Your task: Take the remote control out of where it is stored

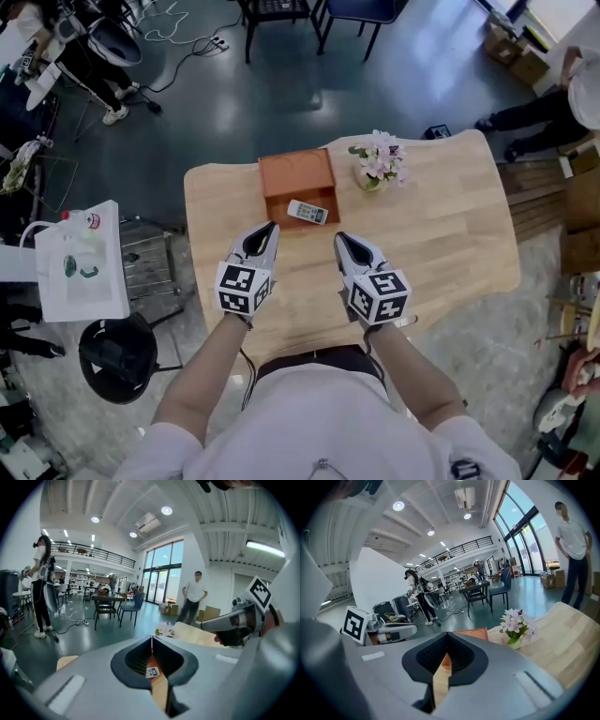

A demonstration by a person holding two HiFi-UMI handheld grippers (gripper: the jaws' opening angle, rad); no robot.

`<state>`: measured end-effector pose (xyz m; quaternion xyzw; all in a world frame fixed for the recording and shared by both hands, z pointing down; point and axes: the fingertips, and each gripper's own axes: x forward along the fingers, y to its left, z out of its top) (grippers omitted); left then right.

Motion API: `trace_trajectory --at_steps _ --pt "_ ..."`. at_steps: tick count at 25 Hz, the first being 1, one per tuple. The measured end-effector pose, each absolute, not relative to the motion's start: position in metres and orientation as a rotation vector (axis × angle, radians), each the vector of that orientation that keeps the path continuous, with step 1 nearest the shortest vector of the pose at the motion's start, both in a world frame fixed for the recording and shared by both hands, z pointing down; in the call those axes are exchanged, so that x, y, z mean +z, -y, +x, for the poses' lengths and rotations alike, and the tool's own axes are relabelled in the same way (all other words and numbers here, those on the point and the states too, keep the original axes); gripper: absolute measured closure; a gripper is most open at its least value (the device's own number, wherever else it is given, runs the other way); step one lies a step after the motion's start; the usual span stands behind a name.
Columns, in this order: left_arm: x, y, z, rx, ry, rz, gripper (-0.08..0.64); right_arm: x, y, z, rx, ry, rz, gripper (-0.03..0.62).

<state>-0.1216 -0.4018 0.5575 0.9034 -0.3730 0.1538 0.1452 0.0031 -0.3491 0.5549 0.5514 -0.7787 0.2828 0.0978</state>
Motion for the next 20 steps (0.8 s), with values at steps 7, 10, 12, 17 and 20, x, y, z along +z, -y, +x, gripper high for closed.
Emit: trace_trajectory --at_steps 7,10,12,17,20 --pt "0.651 0.448 -0.066 0.959 0.723 2.78 0.468 0.604 0.35 0.04 0.961 2.223 1.642 0.565" --pt "0.698 0.457 -0.052 1.238 0.547 2.816 0.443 0.62 0.344 0.053 1.017 2.187 1.655 0.565" --pt "0.727 0.461 -0.045 1.436 0.414 2.833 0.42 0.63 0.341 0.059 1.042 2.175 1.658 0.565" --pt "0.786 0.468 -0.028 1.895 0.011 2.869 0.392 0.654 0.335 0.078 1.1 2.134 1.678 0.565" --pt "0.817 0.466 -0.021 2.085 -0.258 2.832 0.345 0.665 0.331 0.087 1.127 2.115 1.692 0.565"
